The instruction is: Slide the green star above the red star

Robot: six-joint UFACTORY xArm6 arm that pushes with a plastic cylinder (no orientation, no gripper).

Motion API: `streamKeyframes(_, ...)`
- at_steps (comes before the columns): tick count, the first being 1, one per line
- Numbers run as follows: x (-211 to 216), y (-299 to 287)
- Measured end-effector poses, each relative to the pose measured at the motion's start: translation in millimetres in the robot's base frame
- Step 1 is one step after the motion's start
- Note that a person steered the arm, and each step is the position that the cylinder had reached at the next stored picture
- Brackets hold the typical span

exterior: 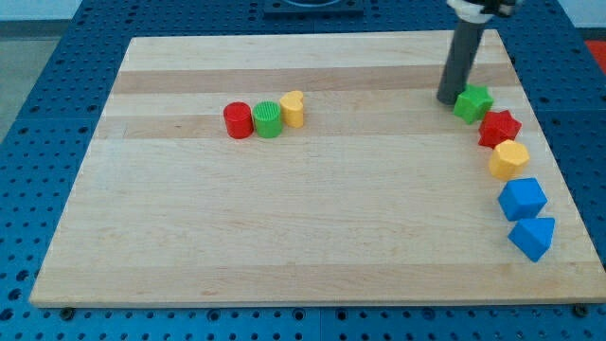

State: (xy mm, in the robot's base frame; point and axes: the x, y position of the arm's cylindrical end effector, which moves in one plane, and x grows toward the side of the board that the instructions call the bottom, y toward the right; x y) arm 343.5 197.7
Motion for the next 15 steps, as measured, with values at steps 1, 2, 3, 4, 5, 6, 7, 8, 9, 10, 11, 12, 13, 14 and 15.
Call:
streamKeyframes(1, 0, 1)
streamKeyframes(2, -1, -7)
streamKeyframes(3, 9, -29)
streamKeyframes(4, 17, -33)
streamKeyframes(5, 22, -30)
streamKeyframes(6, 34, -16)
streamKeyframes(7, 35, -9)
streamKeyframes(8, 27, -7)
streamKeyframes(9, 18, -5)
streamKeyframes(10, 13, -3)
streamKeyframes(11, 10, -2)
streamKeyframes(12, 9, -2)
streamKeyframes(13, 8, -2)
streamKeyframes(14, 6, 6)
streamKeyframes(15, 0, 13)
